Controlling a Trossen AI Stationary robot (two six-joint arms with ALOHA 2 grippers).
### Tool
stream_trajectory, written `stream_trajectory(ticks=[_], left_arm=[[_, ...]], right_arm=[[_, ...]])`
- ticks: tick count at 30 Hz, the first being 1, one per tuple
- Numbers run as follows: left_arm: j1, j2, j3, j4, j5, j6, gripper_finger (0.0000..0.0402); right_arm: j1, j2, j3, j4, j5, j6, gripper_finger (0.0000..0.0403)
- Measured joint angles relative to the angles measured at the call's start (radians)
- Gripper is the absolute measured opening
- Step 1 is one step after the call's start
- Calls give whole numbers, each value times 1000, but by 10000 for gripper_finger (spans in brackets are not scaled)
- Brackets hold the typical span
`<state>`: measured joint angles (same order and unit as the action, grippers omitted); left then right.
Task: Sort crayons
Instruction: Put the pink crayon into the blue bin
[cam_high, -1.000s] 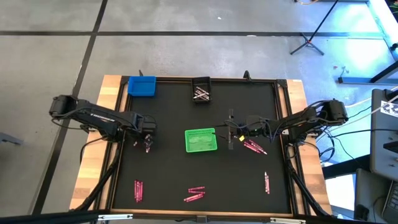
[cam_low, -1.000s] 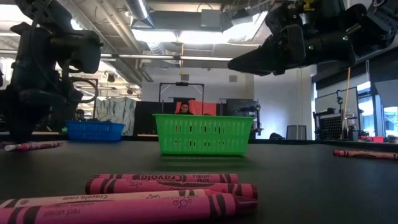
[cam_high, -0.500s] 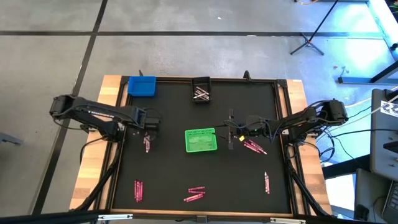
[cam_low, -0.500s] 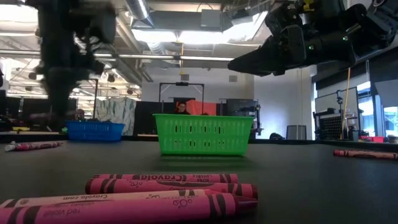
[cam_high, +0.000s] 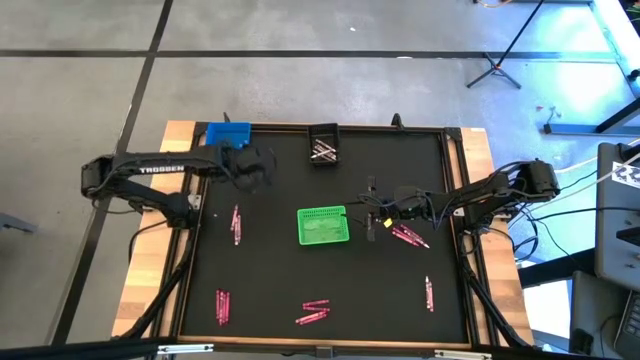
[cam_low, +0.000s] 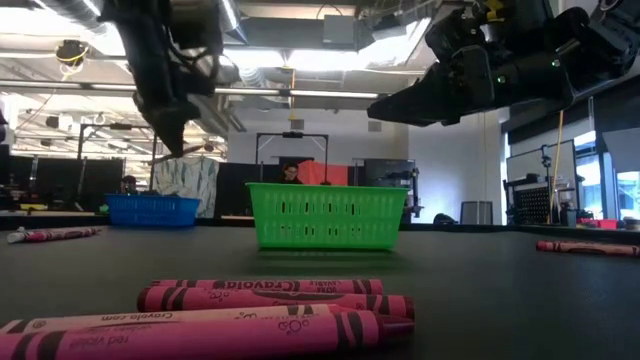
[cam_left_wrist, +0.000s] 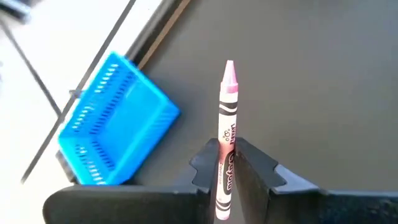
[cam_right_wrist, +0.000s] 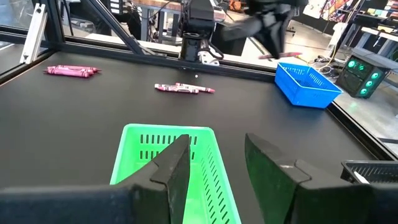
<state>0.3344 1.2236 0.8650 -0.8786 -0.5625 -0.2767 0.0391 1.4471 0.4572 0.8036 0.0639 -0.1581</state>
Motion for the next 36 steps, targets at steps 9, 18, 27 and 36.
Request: stream_trajectory(ticks=[9,18,27,36], left_arm=[[335,0,-9,138,-4,204,39],[521,0,-93,409,85,345,39],[649,37,-171,546,228,365,39],[696,145,-179,562,240,368,39]], right_arm=[[0,0,0,0,0,0,150],[0,0,0,1,0,0,150],[0,0,0,1,0,0,150],[0,0,0,1,0,0,150]])
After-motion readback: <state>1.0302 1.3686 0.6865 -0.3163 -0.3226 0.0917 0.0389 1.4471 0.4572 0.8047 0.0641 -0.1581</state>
